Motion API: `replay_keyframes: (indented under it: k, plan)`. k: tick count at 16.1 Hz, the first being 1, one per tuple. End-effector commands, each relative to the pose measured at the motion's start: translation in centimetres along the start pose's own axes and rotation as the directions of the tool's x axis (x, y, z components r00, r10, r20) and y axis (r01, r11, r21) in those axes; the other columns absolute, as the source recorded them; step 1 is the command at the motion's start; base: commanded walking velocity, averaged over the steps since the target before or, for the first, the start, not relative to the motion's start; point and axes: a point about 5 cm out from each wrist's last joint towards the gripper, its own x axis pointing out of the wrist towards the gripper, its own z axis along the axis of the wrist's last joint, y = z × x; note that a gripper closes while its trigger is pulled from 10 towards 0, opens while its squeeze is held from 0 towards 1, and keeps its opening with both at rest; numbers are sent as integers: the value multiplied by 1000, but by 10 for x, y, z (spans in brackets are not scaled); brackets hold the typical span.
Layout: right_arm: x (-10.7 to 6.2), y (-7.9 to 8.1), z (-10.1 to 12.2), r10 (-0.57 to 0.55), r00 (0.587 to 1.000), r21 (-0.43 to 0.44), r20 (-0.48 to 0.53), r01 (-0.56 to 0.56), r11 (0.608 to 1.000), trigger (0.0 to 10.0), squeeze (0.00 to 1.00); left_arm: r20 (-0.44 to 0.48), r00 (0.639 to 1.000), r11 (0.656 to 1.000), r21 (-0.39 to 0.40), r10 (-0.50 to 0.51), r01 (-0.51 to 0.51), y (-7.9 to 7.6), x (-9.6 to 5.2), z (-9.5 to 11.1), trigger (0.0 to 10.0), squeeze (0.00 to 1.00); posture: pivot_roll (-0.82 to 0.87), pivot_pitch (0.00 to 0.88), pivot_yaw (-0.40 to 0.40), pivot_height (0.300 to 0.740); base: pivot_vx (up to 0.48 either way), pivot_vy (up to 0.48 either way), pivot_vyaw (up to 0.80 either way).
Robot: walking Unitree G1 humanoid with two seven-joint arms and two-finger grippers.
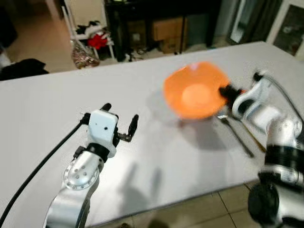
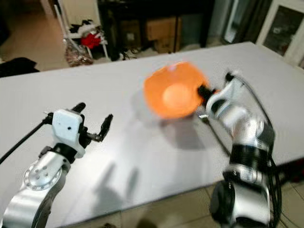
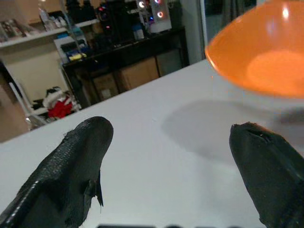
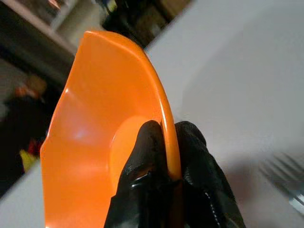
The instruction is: Setting the table
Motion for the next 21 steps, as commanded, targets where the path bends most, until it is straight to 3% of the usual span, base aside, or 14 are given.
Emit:
replay_keyframes:
  k: [1,4,8,11,16,19,21]
  plan:
    - [7,6,2,16,1000,52,17,-17,998,10000,0,-10,1000,1000,3,-15,15,1,0,0,10000,0,-92,0,46,740,307,0,0]
    - [20,-9,12,-80,995,167,61,69,984,10000,0,-20,995,995,-23,-99,98,-10,1,2,10000,0,-86,2,54,740,0,0,0]
    - [26,-5,15,-76,996,132,56,68,989,10000,0,-19,996,996,-12,-91,91,-9,-1,3,10000,0,-76,8,53,740,0,0,0]
    - [33,4,-9,-21,995,79,-93,28,996,10000,0,-33,996,996,3,-85,85,-6,-2,1,10000,0,-71,9,52,740,0,0,0]
    - [46,18,-46,20,979,91,-204,-1,996,10000,0,-52,991,992,6,-124,124,-3,-7,0,10000,0,-62,9,54,740,0,0,0]
    - [50,22,-64,30,969,141,-246,5,990,10000,0,-79,972,975,-32,-223,221,-8,-15,-3,10000,0,-59,10,56,740,0,0,0]
    - [53,22,-71,6,971,158,-239,33,987,10000,0,-111,923,929,-93,-367,358,-17,-26,-5,10000,0,-56,11,57,740,0,0,0]
